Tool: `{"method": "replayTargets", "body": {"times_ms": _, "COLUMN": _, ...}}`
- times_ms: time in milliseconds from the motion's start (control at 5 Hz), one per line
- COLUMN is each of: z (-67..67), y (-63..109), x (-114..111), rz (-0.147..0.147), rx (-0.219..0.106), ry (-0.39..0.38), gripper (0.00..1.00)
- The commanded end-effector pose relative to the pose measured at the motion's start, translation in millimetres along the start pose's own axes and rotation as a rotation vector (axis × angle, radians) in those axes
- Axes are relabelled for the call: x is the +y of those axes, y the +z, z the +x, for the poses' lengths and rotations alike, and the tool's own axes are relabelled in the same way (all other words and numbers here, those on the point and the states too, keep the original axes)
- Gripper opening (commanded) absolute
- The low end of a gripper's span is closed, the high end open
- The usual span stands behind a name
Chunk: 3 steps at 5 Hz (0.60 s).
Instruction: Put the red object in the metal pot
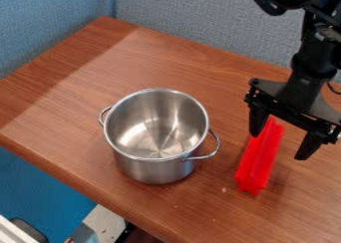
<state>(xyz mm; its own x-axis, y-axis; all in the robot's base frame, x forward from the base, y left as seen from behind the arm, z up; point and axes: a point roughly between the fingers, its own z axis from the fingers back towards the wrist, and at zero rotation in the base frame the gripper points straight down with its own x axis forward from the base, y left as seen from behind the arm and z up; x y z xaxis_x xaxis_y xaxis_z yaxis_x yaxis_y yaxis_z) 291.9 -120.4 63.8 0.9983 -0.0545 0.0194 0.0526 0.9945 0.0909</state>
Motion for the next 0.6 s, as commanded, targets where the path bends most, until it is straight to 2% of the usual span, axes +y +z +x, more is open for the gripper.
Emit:
{"method": "replayTargets", "body": {"times_ms": 0, "z": 2.4, "y": 3.7, "x": 4.7, "rz": -0.007, "rx": -0.023, "ry": 0.030, "gripper": 1.00}}
{"method": "replayTargets", "body": {"times_ms": 400, "z": 1.6, "y": -0.1, "x": 5.4, "rz": -0.014, "rx": -0.030, "ry": 0.047, "gripper": 1.00}}
